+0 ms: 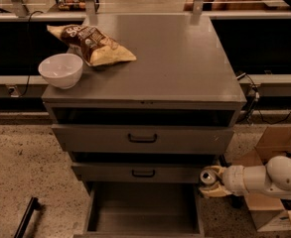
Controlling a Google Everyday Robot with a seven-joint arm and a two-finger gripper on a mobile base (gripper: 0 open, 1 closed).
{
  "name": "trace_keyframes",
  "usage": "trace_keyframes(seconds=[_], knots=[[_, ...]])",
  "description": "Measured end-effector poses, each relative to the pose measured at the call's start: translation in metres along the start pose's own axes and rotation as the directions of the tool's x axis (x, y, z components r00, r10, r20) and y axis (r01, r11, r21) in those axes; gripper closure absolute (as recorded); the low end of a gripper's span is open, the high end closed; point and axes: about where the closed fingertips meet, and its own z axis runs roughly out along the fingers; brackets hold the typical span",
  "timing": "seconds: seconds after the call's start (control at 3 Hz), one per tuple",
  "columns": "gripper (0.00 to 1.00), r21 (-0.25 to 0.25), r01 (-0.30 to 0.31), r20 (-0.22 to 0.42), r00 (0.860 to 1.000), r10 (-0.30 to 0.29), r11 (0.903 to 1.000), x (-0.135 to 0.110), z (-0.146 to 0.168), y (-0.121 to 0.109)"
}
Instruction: Place green can into bottom drawer
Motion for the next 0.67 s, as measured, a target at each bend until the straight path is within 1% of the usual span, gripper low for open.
trace_keyframes(seconds=[0.33, 0.67], knots=[[1.00, 0.015, -0.001, -0.005, 1.000, 0.001, 0.9999, 0.0019, 0.0026, -0.0043], [1.00, -0.051, -0.032, 0.007, 0.999, 0.032, 0.9982, 0.0038, 0.0079, -0.0017]])
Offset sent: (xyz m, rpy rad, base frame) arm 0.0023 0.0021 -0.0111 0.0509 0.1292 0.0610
